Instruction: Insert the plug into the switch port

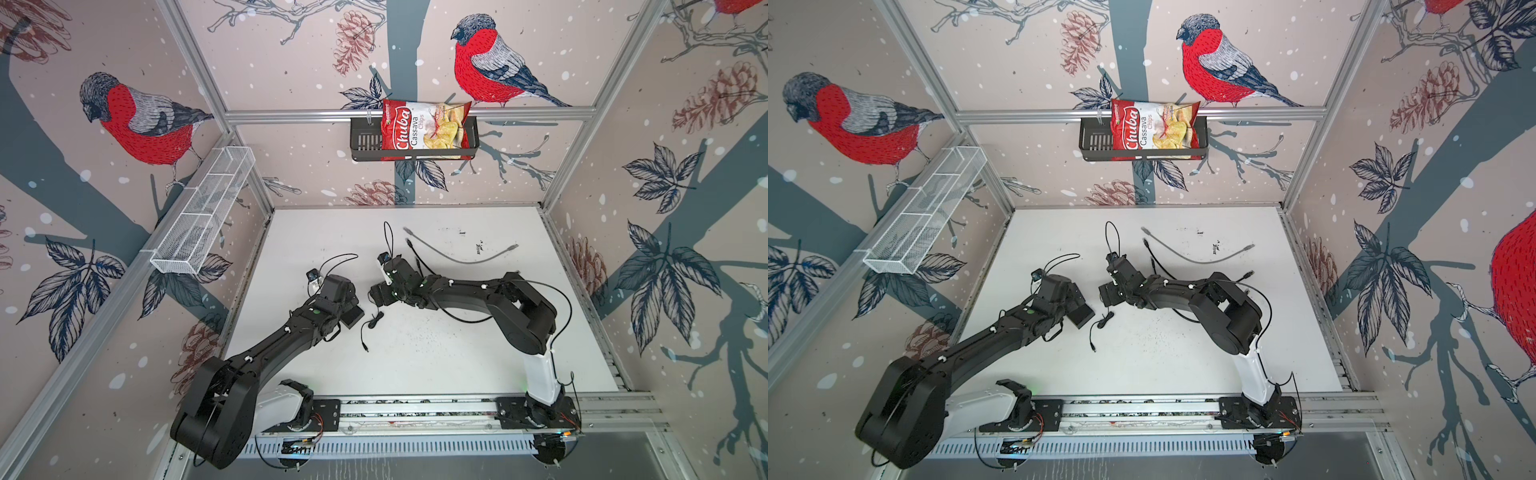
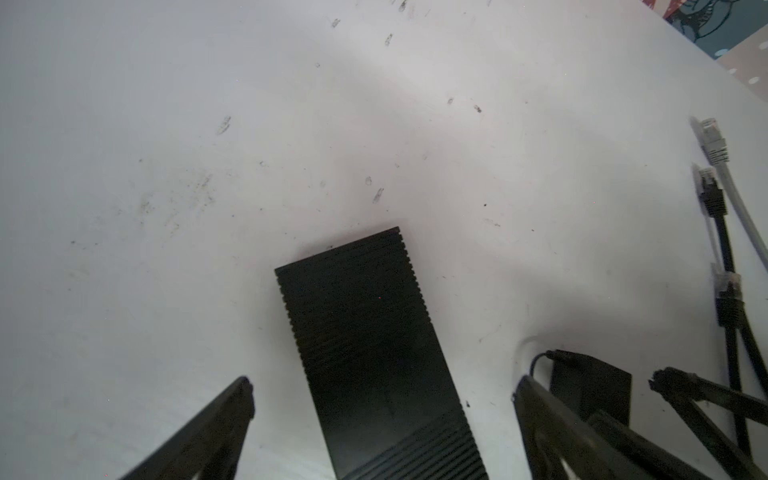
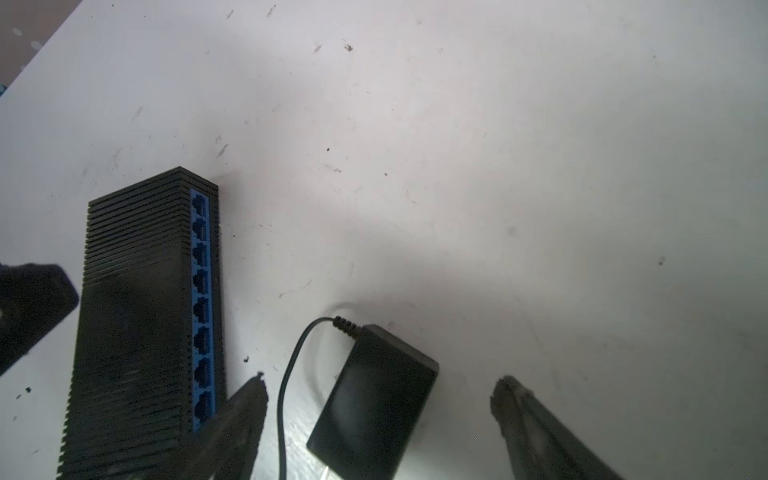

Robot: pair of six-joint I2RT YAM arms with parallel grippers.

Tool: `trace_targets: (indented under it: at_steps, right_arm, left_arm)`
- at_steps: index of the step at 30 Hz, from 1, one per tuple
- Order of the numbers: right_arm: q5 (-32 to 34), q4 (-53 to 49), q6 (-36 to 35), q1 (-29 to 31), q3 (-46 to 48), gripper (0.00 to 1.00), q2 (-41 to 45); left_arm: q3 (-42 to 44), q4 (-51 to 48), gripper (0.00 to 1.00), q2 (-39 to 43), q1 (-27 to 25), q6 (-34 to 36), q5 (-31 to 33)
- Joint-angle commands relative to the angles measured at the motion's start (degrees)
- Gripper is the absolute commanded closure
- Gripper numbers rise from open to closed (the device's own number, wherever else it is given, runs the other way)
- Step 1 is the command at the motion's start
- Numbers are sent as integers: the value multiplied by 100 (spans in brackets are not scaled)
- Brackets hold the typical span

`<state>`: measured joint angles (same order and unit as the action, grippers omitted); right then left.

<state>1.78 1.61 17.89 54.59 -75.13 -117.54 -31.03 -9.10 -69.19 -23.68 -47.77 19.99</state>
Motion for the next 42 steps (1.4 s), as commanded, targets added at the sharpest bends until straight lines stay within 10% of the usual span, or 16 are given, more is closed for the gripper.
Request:
trace_targets:
  at_steps: [1,20,42]
  right_arm:
    - [67,-85,-74,17,-115,13,-96]
    - [436,-266,-47,26,-245,21,-349]
    - [1088,-12,272,-361,1130,27,573]
  left_arm:
    - [20,270,3,-146,30,-5,177]
    - [-842,534,4,-1878,39,668,-19]
    - [-1140,2079,7,-2658,-154,2422,-1757]
